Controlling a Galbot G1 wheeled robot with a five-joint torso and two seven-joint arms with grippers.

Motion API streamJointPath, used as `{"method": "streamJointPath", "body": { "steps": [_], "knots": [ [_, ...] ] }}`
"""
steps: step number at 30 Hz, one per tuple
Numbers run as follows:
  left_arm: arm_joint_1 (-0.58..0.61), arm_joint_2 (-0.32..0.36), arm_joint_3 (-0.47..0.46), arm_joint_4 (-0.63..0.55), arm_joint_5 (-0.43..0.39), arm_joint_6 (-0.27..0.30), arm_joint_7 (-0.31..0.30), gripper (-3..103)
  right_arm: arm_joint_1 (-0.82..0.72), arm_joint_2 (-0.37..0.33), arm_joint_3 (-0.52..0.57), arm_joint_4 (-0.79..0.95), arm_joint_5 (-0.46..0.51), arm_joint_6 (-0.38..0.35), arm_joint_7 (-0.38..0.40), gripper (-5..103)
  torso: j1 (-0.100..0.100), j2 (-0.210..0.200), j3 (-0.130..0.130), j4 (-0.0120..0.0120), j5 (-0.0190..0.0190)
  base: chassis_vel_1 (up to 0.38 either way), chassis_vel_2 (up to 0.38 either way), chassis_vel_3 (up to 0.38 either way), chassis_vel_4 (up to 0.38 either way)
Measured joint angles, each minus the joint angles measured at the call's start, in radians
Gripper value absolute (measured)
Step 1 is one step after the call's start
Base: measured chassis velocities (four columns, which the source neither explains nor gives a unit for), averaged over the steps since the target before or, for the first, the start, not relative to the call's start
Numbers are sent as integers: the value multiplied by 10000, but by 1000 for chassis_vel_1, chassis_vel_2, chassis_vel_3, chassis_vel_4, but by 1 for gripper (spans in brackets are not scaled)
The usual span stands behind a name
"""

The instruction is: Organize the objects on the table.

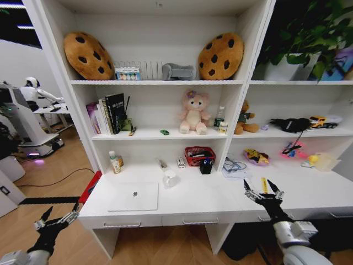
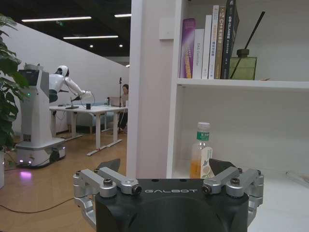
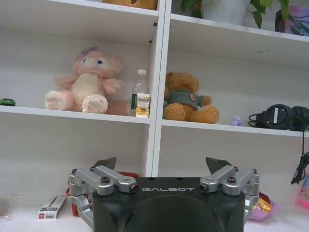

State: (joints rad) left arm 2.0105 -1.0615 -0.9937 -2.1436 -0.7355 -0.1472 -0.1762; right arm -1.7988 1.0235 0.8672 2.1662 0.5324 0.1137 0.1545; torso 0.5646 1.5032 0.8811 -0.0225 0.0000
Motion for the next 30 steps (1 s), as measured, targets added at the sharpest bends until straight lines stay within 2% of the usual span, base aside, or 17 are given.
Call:
{"method": "streamJointPath", "body": {
  "steps": [30],
  "knots": [
    [0, 0, 0, 0, 0, 0, 0, 100, -2, 0, 0, -1, 0, 1, 0, 100, -5, 2, -1, 0, -1, 115, -118, -115, 116]
  ]
}}
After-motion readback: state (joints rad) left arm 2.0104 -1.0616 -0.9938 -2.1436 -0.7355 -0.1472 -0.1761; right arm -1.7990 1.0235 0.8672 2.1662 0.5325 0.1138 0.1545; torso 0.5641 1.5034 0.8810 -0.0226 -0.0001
